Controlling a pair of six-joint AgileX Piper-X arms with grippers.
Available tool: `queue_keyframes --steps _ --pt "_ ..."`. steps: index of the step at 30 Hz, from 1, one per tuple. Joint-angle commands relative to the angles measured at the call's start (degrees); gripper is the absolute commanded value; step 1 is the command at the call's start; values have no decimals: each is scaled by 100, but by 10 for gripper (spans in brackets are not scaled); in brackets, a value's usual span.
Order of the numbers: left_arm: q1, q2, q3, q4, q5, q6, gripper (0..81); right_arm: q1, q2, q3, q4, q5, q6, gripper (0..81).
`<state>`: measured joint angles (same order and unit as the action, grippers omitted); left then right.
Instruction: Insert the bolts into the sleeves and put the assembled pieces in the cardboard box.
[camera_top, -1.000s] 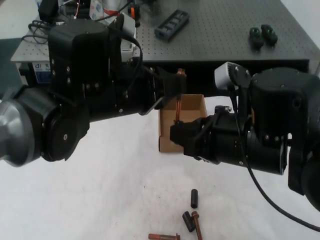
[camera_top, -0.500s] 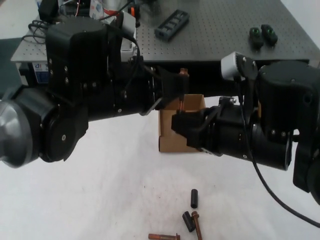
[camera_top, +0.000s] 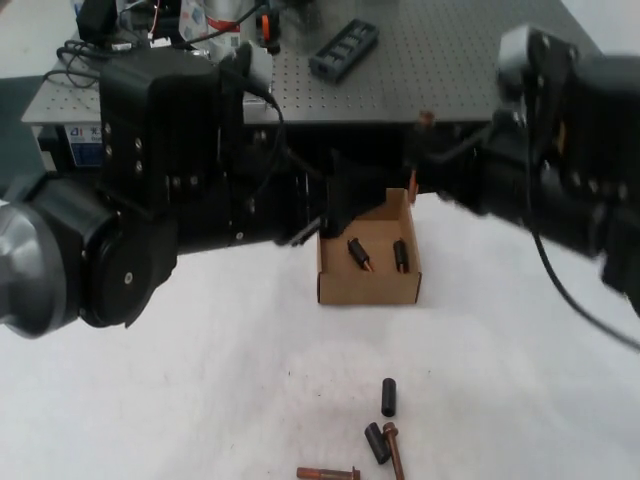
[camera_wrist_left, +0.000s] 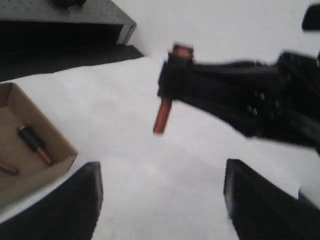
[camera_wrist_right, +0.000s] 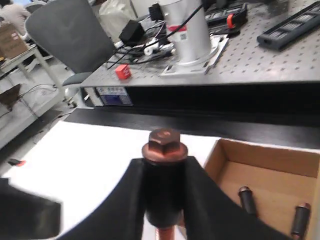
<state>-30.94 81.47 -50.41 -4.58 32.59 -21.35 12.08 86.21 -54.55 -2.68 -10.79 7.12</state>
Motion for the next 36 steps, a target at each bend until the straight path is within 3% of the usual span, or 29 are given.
queue_keyframes --steps 1,9,15,18,20,26,36 --pt "-13 -42 -9 959 -264 1050 495 -20 -109 37 -28 -2 -80 8" --pt "-370 57 -9 3041 -1547 3451 475 11 2154 -2498 2163 485 -712 8" --pt "-890 670 -82 3203 -1739 4059 405 11 3138 -3534 3148 730 -979 8" --pt "-1082 1073 -311 3494 -2266 4341 391 -5 3370 -3793 3523 742 -1042 1" --pt "-1133 1317 -535 3806 -2325 4641 391 -5 3455 -3835 3621 742 -1087 49" --pt "-1158 1903 -1256 4254 -2402 5149 391 -5 3503 -3832 3801 742 -1097 375" --pt "-1486 2266 -1553 4732 -2458 5840 391 -157 3244 -3832 3999 462 -1071 384"
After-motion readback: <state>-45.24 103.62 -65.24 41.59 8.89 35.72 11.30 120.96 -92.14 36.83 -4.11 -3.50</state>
